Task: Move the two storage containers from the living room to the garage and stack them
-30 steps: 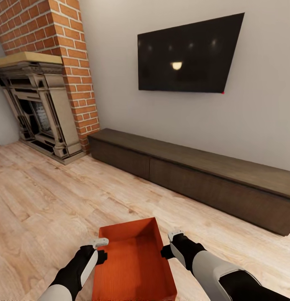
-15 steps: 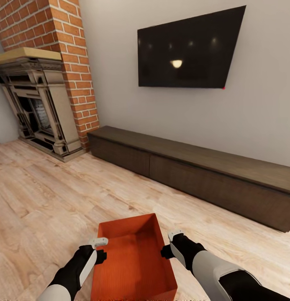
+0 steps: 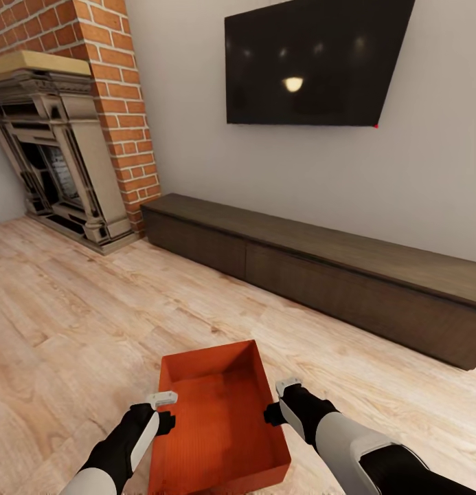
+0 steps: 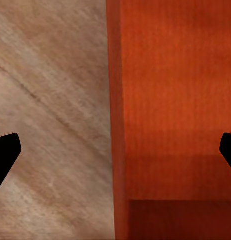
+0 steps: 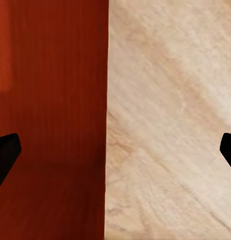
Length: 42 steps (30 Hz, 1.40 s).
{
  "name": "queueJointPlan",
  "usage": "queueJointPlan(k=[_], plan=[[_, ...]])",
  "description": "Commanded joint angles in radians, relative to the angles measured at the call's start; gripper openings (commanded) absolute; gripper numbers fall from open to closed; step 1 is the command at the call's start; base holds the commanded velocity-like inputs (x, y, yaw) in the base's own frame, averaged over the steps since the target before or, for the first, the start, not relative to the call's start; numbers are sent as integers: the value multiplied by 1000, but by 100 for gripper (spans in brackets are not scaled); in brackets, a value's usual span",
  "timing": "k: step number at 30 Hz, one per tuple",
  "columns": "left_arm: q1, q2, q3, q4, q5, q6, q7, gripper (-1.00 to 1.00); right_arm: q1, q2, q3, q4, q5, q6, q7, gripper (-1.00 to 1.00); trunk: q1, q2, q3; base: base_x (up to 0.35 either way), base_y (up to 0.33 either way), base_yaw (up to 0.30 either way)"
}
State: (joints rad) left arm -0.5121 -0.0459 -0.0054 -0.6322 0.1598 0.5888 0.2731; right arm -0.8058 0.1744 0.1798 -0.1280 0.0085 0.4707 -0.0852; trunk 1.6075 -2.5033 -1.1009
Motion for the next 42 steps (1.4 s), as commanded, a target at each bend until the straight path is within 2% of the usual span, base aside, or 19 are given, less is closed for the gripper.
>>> queueJointPlan(k=[1,32,33,35,42], plan=[[0,0,-1,-1,11,3,8,100,0,0,4,-2,1,6,-2,100,0,-1,-5,0,0,0],[0,-3,-2,2,10,2,8,100,0,0,4,-5,1,-13,-2,100,14,-8,-125,0,0,0],[0,-3,-2,2,10,2,8,-100,0,0,4,-5,1,-13,-2,-100,15,-8,-129,0,0,0],[0,-3,-3,1,9,-2,8,-100,0,0,4,-5,1,-13,-2,-100,15,-9,-136,0,0,0],[0,-3,-3,-7,9,-4,9,-100,0,0,4,-7,0,-15,-2,-100,15,-9,-136,0,0,0]])
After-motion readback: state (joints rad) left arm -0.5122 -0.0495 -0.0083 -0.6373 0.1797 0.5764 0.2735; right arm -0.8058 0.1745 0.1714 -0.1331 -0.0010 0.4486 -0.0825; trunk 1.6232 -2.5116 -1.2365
